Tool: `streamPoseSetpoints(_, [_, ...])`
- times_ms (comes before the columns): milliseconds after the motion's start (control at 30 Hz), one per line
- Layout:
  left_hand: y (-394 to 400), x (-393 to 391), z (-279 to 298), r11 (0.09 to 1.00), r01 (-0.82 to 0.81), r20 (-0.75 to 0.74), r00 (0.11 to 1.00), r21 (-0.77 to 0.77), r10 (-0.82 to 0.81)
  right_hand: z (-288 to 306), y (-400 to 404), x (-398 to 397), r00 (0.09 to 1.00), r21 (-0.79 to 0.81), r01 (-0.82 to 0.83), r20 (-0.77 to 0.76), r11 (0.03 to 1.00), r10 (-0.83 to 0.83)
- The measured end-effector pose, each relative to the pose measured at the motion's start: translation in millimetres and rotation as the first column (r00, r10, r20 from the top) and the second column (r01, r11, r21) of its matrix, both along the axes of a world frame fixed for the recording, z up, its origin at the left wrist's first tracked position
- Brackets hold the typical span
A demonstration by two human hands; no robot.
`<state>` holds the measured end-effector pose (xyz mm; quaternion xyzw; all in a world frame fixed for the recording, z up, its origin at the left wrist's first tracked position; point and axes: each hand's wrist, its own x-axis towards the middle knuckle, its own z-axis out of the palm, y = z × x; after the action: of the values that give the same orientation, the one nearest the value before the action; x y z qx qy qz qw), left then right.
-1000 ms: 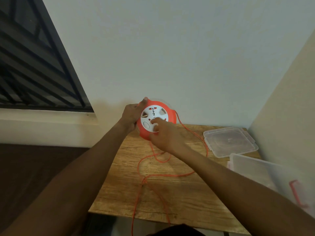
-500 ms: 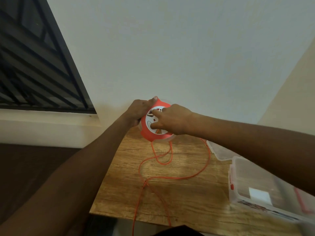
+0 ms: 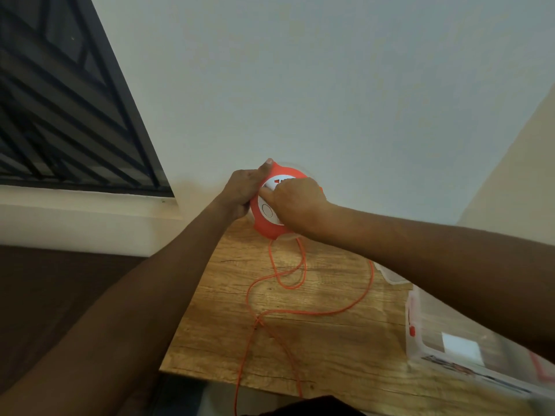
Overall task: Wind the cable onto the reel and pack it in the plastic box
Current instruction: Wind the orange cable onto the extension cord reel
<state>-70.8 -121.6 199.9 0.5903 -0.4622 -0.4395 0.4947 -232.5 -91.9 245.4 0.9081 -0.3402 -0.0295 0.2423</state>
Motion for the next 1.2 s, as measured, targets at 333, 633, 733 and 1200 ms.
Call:
streamPoseSetpoints(333, [-3,-8,-2,0.976,-0.175,0.065,0.981,-0.128,0.184,-25,-35,3,0.912,0.221,0.065,0.383,0.973,-0.148])
streamPoseSetpoints(633, [-6,-11,-14,0.918,-0.364,0.036,0.927,-0.16,0.373,-10,2,12,-0.021,0.684,-0.717,0.17,0.133,-0.985])
streamPoseSetpoints(733, [-9,-1,-19,0.928,-0.368,0.137,0.918,-0.056,0.372,-2,31,20,0.162,0.693,-0.687,0.436,0.216,-0.885])
streamPoseSetpoints(1200, [1,-2,7,1.0,-0.014,0.055,0.998,-0.021,0.015,20,-28,-47,0.91,0.106,-0.326,-0.235,0.939,0.342])
